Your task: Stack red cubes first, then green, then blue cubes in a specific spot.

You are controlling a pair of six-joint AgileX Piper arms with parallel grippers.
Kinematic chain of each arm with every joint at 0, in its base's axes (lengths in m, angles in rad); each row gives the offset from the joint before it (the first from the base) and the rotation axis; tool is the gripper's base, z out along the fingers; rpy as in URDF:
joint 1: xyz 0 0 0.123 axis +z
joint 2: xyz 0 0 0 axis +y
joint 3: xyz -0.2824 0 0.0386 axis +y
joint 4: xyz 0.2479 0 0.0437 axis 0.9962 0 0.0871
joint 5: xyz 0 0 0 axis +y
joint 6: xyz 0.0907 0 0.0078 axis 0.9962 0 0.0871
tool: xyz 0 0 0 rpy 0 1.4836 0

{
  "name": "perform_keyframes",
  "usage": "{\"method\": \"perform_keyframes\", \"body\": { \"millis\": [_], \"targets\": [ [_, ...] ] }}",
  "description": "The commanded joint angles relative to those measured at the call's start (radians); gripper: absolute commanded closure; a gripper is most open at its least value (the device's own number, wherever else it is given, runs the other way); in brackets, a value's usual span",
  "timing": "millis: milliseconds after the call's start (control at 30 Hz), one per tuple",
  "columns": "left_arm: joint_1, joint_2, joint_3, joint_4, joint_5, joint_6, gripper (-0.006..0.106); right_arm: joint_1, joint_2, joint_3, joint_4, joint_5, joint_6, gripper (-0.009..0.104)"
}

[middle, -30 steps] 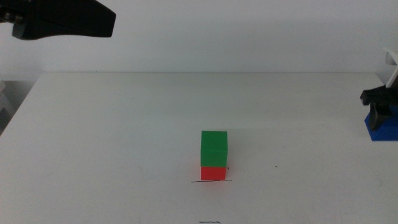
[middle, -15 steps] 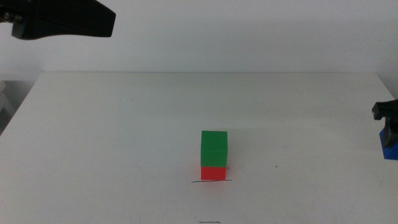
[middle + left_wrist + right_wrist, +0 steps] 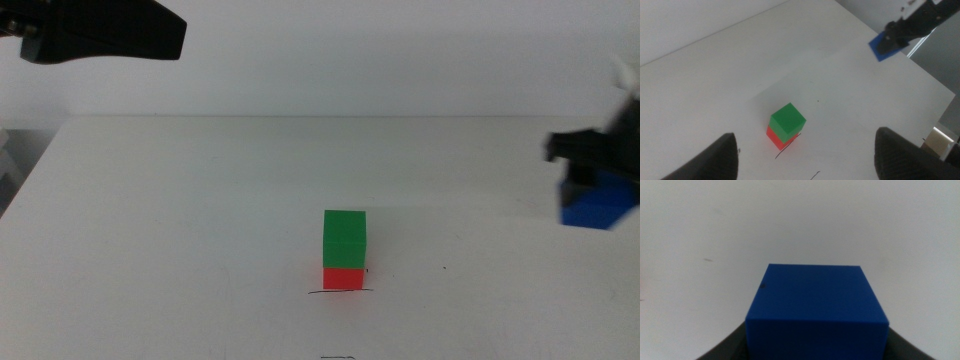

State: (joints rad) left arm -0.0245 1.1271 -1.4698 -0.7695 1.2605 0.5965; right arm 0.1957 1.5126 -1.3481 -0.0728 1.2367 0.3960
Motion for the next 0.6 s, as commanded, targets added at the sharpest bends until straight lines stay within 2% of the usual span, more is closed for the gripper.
{"method": "perform_keyframes", "body": {
  "millis": [0,300,567],
  "targets": [
    [-0.005,-0.015,-0.028,-0.052,-0.043,-0.006,0.007,0.08,0.007,-0.082,-0.019,0.059,0.059,0.096],
    [-0.005,-0.015,-0.028,-0.052,-0.043,-0.006,0.007,0.358,0.21,-0.342,0.006,0.06,0.186,0.096],
    [-0.005,-0.015,-0.028,-0.052,-0.043,-0.006,0.007,0.484,0.389,-0.546,0.06,0.061,0.221,0.096]
  ]
}}
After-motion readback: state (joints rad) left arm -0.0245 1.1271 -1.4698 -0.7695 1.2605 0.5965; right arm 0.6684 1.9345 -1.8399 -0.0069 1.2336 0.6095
